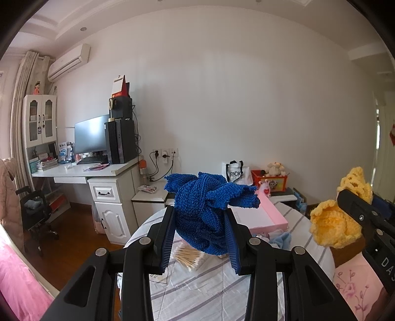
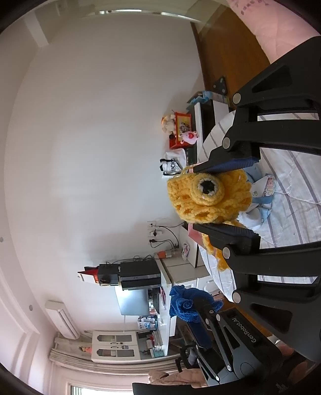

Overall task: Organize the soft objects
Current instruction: 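Carry the blue and yellow toys with both tools toward the pink tray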

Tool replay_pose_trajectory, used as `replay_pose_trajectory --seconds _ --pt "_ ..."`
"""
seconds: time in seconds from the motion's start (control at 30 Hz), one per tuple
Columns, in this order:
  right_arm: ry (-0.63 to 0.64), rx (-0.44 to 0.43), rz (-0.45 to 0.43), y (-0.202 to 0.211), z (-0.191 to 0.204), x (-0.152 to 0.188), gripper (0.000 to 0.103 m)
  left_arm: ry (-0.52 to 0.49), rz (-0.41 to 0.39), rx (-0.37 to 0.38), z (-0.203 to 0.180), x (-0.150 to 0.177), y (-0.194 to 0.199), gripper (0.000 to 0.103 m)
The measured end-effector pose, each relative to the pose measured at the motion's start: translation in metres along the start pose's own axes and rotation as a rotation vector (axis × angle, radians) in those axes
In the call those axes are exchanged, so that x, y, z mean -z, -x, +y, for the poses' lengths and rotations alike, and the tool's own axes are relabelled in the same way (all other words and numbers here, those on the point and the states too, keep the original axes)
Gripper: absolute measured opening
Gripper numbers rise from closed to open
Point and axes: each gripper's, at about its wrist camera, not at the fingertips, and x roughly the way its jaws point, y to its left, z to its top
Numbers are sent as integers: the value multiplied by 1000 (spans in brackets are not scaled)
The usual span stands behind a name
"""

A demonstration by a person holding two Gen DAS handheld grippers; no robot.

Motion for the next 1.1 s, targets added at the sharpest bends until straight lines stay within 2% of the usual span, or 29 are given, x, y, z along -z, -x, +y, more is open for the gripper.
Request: replay_pose_trajectory --seconds 0.3,0.53,0.87,1.1 --pt "-5 3 27 -11 0 0 32 -4 20 2 1 -7 -4 35" --pt "-25 -2 81 -34 -5 7 29 -14 53 15 -1 -10 -21 35" --pt "-17 38 176 -88 -12 22 26 -29 151 20 -5 -18 -82 35" --pt "-13 59 238 -140 -22 28 25 -34 223 22 -16 -36 -148 35"
